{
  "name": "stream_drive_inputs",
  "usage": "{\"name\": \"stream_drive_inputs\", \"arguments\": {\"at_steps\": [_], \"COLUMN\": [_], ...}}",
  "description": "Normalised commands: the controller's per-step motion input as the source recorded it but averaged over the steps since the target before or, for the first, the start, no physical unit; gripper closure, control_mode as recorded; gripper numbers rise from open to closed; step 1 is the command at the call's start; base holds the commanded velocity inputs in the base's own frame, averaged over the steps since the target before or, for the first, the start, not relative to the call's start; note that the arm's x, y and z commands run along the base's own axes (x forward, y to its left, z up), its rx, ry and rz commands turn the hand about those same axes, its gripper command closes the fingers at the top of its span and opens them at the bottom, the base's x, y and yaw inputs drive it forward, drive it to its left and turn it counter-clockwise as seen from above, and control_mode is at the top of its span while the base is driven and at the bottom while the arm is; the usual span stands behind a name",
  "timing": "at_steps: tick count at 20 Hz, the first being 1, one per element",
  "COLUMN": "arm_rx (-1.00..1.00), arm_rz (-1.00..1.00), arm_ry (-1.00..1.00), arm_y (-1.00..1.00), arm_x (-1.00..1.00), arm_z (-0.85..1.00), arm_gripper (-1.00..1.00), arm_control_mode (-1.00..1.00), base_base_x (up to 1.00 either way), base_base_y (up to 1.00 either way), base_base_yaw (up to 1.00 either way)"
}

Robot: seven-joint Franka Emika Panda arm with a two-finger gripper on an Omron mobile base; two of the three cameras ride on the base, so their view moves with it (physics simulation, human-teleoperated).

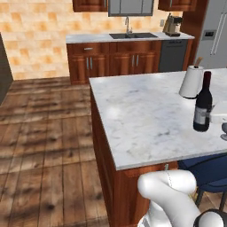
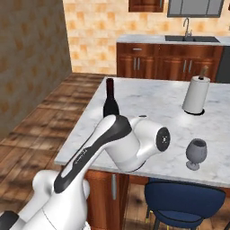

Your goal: There is a wine glass and glass cup on the dining counter. Place the wine bottle next to the wine glass and the juice bottle next to the glass cup.

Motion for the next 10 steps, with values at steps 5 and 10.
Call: {"name": "stream_drive_inputs", "arguments": {"at_steps": [5,10], "arm_rx": [-0.04,-0.08], "arm_rz": [-0.33,-0.6], "arm_ry": [0.0,0.0], "arm_y": [-0.01,0.0], "arm_x": [0.14,0.62], "arm_z": [-0.53,-0.68], "arm_gripper": [1.0,1.0], "arm_control_mode": [-1.0,-1.0], "base_base_x": [0.0,0.0], "base_base_y": [0.0,0.0], "base_base_yaw": [0.0,0.0]}}
